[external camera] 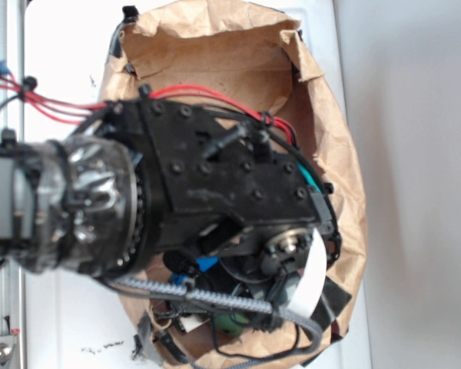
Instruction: Grab the green animal.
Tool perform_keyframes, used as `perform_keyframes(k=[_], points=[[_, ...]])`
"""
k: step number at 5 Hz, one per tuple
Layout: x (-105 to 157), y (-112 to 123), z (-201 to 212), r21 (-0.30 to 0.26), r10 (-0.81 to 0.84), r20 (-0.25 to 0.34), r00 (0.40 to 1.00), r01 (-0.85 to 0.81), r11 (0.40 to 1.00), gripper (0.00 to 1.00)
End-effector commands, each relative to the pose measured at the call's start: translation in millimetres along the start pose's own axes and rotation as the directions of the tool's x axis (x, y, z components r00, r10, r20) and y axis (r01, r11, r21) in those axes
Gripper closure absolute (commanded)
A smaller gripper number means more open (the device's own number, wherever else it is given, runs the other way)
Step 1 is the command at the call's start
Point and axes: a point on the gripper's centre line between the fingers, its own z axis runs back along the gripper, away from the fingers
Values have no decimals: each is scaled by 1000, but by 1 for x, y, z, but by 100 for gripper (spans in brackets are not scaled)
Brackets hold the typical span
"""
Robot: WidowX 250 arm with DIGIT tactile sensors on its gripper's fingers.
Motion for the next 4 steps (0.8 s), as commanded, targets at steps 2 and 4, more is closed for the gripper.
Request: perform_keyframes(k=[2, 4], points=[[-1, -2, -3, 48, -305, 37, 952, 303, 952, 0], [-5, -18, -2, -129, -404, 89, 910, 413, 902, 0]])
